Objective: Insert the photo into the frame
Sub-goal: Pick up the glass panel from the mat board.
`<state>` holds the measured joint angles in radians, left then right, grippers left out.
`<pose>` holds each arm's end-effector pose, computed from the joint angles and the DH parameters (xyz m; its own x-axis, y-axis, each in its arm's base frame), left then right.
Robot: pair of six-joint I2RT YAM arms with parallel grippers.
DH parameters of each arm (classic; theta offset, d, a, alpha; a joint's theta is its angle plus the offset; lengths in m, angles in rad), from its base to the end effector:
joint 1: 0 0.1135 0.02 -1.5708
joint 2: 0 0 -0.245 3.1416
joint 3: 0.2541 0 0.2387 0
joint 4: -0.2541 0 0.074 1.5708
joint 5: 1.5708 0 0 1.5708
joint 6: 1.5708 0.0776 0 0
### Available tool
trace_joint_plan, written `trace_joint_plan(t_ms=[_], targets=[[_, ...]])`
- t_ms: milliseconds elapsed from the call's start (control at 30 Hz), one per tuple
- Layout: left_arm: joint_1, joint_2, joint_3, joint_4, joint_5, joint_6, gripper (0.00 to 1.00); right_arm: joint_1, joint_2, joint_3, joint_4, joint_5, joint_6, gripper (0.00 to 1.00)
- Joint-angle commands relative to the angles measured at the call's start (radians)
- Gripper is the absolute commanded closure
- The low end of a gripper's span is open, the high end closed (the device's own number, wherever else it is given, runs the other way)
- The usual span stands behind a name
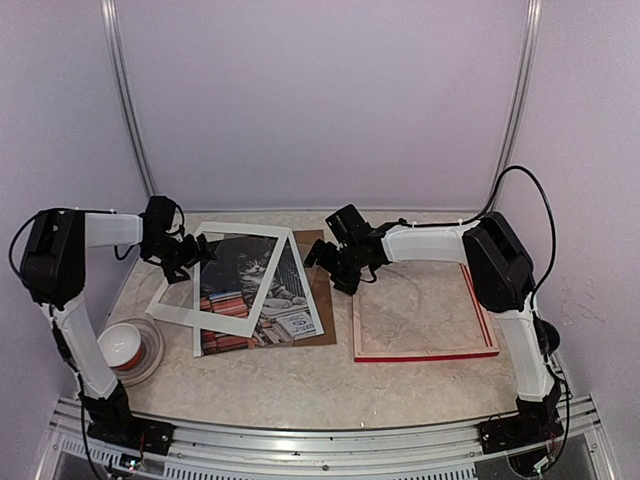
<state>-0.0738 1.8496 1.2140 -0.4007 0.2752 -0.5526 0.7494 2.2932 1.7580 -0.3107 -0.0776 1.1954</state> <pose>0.3821 -0.0494 0.1322 -0.8402 -0.4444 -0.3108 -0.2725 0.8415 -0.4664 0.3705 0.3530 0.1178 -0.8678 0.4595 -0.1891 0.2471 0.7292 0.6382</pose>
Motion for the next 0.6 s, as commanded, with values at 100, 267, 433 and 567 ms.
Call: trace_joint_plan(t_ms=[100,267,433,567], targets=[[-0.001,0.034,-0.031,0.015,0.035,-0.006,0.01,0.035,-0.001,0.01,-0.083,-0.049,-0.034,0.0],[-0.004,0.018,-0.038,0.023,0.053,-0.016,0.01,0.06,-0.2,-0.121,-0.091,0.037,-0.065,0.0],[-0.004,0.003,-0.058,0.038,0.065,-0.024,0.01,0.095,-0.387,-0.349,0.069,-0.105,-0.036,0.0],[-0.004,-0.005,-0.063,0.043,0.082,-0.034,0.01,0.131,-0.436,-0.496,0.203,-0.209,0.045,0.0]])
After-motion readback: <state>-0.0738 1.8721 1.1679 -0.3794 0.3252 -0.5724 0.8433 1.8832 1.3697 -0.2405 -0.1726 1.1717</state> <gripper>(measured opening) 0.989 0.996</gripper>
